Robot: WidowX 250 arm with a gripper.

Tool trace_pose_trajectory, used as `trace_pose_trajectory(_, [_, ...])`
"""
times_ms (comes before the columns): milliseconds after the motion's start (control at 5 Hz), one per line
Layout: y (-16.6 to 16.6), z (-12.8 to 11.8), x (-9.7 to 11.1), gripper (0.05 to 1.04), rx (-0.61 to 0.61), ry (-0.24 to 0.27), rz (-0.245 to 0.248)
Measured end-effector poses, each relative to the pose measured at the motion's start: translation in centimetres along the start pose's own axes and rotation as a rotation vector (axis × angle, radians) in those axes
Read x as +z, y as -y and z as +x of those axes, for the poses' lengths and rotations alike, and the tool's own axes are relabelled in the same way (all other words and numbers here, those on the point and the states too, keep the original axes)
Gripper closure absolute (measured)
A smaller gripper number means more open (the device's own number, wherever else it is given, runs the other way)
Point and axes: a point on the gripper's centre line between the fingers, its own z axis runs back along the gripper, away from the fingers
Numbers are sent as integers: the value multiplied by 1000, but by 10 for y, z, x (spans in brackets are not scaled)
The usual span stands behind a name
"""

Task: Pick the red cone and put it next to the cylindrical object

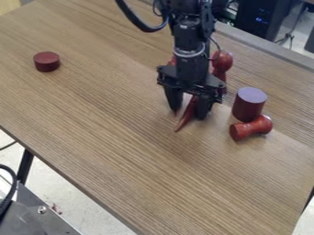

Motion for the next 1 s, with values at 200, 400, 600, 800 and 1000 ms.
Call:
trace_pose_trajectory(200, [-8, -7, 7, 89, 68, -2, 20])
trace_pose_trajectory(400, [-21, -1, 44, 89, 147, 90, 58])
trace_pose_trajectory(600, [-40, -1, 78, 89, 220, 179, 107])
trace_pose_trajectory(800, [-52, 2, 92, 89, 228, 185, 159])
trace_pose_trajectory(1000, [-62, 11, 77, 89, 171, 66, 174])
